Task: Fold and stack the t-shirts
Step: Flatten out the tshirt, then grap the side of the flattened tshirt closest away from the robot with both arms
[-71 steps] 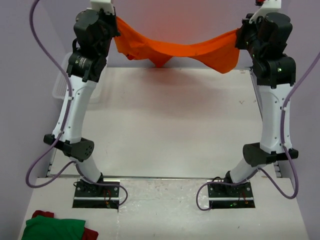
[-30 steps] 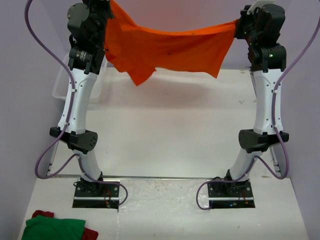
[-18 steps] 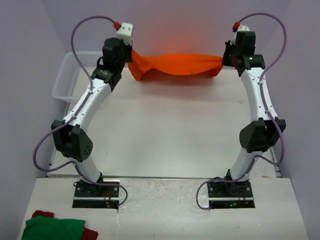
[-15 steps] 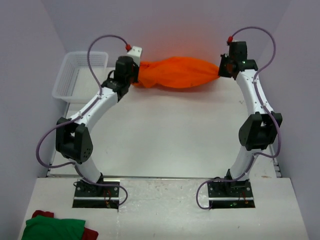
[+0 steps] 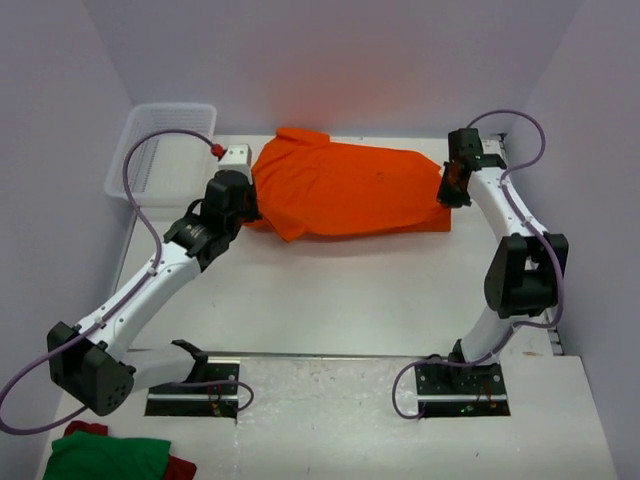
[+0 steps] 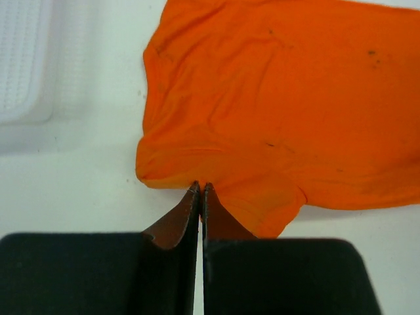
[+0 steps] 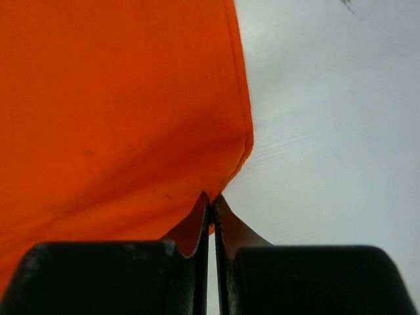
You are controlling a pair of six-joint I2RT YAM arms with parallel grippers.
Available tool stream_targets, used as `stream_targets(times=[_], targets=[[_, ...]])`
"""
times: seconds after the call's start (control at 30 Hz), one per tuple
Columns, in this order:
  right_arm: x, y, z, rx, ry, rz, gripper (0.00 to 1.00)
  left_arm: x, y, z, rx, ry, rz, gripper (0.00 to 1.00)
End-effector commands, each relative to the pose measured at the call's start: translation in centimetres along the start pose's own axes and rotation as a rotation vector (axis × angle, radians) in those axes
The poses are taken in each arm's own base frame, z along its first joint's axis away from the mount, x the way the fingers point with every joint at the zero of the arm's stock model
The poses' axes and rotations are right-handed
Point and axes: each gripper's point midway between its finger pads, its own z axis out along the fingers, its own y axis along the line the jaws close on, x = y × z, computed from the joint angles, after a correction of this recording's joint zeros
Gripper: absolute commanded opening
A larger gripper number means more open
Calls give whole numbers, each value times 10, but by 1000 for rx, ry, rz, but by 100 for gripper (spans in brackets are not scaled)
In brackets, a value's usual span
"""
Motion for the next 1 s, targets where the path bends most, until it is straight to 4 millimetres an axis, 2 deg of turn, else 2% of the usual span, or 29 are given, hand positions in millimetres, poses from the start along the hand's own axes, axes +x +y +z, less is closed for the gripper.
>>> stream_targets(times=[0.0,0.03,0.1,0.13,0.3,0.47,0.6,0.67,0.8,0.97], targets=[[4,-18,-11,73,-43,55,0,57,12,-6,-41,147,-36,0],[16,-20,-7,79,-19,64,0,71,15,-8,-42,173,-31,0],[23,-18,-8,64,-20,75,0,78,10,-15,-5,184,-50,0],[35,-21,-4,70,2,79,0,86,8,-16,9,200,-48,0],[65,-24,-7,66,21,103,0,108,-16,-31,83,259,-30,0],[83,-33,-13,93,34,122,0,139,-43,-46,150,336,20,0],[102,-40,-21,110,51,123,0,161,-54,-59,160,400,17,0],[104,-41,-29,106,36,132,0,172,-56,-66,158,425,22,0],[111,-47,-40,108,26,146,0,196,-34,-77,31,486,-9,0],[117,-54,-46,127,16,156,0,192,-12,-87,-31,445,-60,0]])
